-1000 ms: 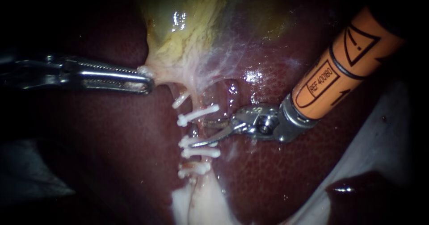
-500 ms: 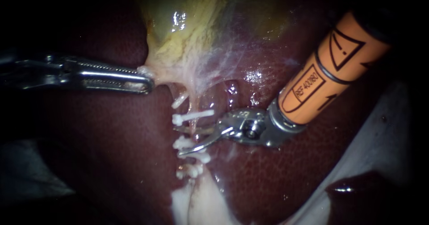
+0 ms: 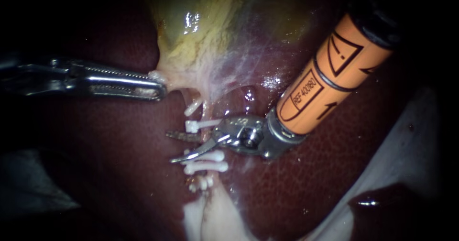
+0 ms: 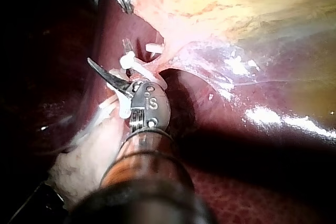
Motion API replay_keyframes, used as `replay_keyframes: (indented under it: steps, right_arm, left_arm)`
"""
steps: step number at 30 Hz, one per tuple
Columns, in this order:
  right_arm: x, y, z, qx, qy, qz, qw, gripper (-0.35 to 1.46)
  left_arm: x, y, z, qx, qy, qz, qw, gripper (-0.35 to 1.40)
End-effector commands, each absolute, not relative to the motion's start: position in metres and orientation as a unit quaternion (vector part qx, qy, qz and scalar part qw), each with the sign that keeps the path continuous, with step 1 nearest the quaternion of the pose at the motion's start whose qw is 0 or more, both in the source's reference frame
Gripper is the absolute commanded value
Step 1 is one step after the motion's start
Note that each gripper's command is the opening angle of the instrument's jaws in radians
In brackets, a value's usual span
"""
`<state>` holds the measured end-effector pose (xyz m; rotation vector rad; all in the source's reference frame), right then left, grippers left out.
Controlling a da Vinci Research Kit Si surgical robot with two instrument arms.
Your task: Go to the cutting position right tube
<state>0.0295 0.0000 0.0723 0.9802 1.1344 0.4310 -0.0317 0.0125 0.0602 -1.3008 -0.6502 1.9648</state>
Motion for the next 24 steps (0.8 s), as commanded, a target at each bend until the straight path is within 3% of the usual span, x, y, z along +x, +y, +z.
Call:
replay_keyframes:
  steps: [1, 17, 24]
  right_arm:
    - [0.0296, 0.0000, 0.0722, 0.441, 0.512, 0.196, 0.711, 1.38]
    - [0.0299, 0.0006, 0.0684, 0.447, 0.519, 0.202, 0.700, 1.42]
    - [0.0299, 0.0006, 0.0684, 0.447, 0.519, 0.202, 0.700, 1.42]
  left_arm:
    - [-0.0317, 0.0125, 0.0602, -0.500, -0.250, 0.755, 0.342, -0.35]
    - [-0.0316, 0.0126, 0.0603, -0.500, -0.250, 0.755, 0.341, -0.35]
    - [-0.0316, 0.0126, 0.0604, -0.500, -0.250, 0.755, 0.341, -0.35]
